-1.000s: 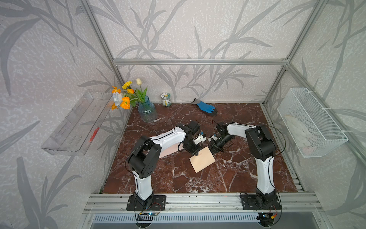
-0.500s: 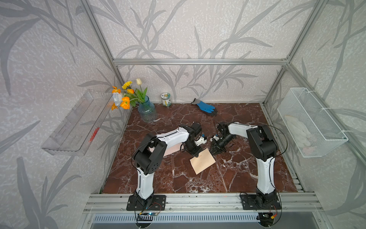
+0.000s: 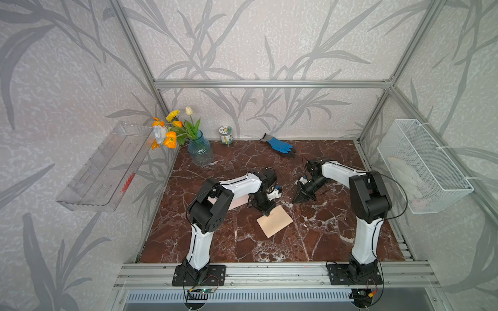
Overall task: Fold the letter paper in half and place it into the envelope
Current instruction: Fold the letter paper at the center of the board.
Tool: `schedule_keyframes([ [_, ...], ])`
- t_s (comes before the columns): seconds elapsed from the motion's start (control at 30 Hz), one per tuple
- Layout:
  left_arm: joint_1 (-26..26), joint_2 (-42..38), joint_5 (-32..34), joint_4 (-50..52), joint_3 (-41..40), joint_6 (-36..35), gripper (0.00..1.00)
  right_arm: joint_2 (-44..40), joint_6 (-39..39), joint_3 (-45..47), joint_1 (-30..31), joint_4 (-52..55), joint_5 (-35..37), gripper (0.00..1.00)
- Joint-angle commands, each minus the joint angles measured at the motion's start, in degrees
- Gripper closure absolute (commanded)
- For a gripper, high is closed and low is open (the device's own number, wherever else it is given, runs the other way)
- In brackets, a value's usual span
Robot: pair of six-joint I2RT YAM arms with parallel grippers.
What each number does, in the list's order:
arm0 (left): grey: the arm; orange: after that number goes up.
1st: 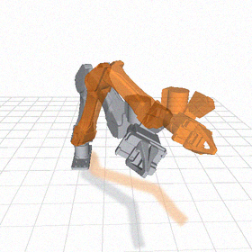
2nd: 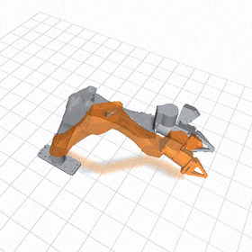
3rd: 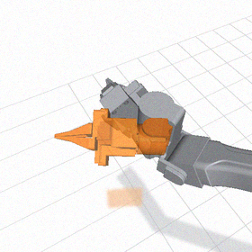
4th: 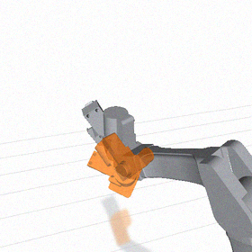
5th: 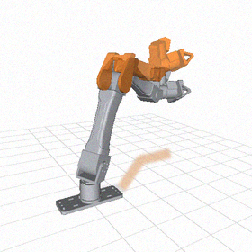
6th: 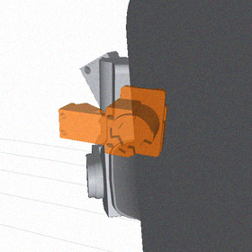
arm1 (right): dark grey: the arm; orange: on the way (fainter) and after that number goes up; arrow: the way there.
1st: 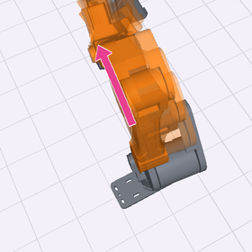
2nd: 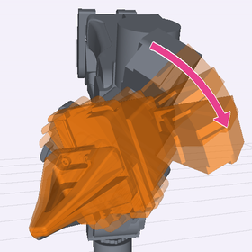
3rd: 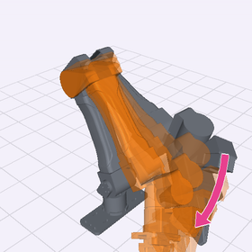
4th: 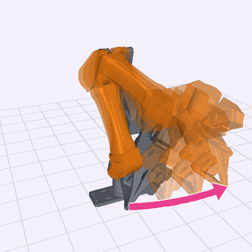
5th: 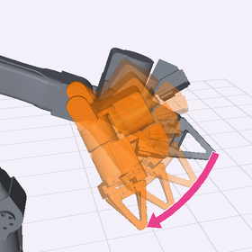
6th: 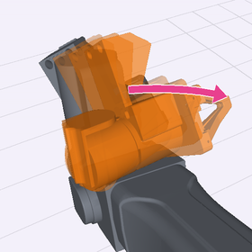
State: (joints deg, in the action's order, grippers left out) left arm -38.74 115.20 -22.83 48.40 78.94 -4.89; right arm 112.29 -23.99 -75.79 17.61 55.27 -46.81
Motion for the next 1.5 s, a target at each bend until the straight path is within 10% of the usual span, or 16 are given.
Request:
schedule_keyframes([
  [0.0,-0.4,0.61,1.56,0.35,0.44,1.65,1.0,-4.37,-5.73,6.67,2.85,-6.63,-3.04,1.0],
  [0.93,-1.44,-0.26,5.16,-1.2,0.33,3.82,0.96,0.89,-4.41,15.12,7.87,-15.11,-1.71,1.0],
  [1.13,-1.44,1.14,6.02,-0.16,2.16,4.68,0.49,-1.58,-1.57,15.84,8.24,-13.57,2.74,1.0],
  [1.47,-1.54,0.42,7.18,-0.67,2.75,5.91,0.38,-4.77,-1.22,20.19,9.78,-19.19,9.81,1.0],
])
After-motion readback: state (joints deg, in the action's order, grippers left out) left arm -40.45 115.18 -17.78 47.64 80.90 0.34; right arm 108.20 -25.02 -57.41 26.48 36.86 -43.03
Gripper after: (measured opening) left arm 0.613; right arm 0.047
